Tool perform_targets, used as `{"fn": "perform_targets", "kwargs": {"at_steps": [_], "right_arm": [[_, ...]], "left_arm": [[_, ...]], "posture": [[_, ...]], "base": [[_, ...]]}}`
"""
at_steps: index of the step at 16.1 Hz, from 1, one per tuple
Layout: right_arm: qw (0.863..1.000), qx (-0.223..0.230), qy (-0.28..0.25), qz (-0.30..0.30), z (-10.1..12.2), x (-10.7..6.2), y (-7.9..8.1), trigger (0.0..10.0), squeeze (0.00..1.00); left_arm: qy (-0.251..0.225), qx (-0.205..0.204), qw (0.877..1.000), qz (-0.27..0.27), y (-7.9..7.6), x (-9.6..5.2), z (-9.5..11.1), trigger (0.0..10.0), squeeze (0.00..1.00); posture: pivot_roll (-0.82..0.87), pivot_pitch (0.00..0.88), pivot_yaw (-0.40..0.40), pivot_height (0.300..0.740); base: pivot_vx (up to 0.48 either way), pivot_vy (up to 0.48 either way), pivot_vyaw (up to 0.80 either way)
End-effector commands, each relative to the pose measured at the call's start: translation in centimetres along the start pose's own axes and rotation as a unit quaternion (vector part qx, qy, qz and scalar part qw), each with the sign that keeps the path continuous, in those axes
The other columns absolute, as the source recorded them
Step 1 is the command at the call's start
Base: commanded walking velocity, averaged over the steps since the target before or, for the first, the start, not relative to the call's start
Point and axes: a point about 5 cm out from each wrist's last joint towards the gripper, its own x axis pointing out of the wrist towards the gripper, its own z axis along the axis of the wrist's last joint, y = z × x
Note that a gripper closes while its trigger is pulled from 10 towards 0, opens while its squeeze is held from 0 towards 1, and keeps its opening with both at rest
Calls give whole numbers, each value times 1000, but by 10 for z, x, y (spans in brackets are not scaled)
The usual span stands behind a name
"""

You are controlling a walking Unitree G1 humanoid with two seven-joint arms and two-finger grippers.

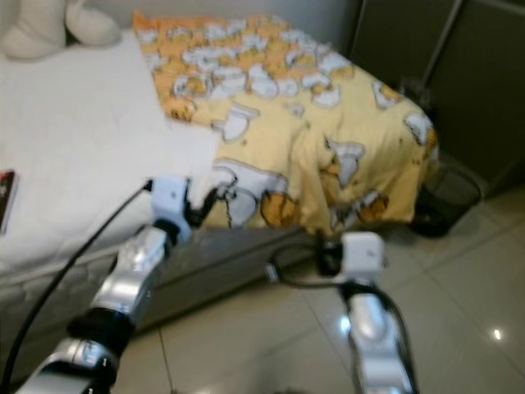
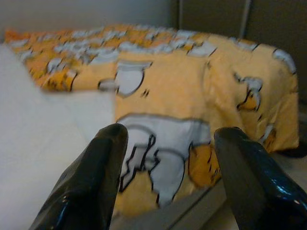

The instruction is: Clean up the room

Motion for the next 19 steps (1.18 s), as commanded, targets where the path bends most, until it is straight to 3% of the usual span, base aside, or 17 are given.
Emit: {"fn": "perform_targets", "kwargs": {"at_steps": [1, 7, 14, 19], "right_arm": [[1000, -5, 0, 4, 4, 8, 2, 10000, 0], [1000, -4, 26, 0, -8, 3, -3, 10000, 0], [999, -20, 32, 5, -11, 0, -4, 10000, 0], [999, -24, 29, 12, -9, 2, -2, 10000, 0]], "left_arm": [[15, -13, 999, 31, 10, 1, -4, 10000, 0], [44, -31, 995, 82, 24, -1, -16, 10000, 0], [49, -23, 996, 70, 19, -1, -19, 10000, 0], [65, -29, 993, 96, 28, -4, -26, 10000, 0]], "posture": [[-59, 0, 23, 740], [-57, 0, 24, 740], [-63, 0, 21, 740], [-60, 0, 16, 740]], "base": [[480, 0, 0], [480, 0, 0], [478, 0, 0], [478, 0, 0]]}}
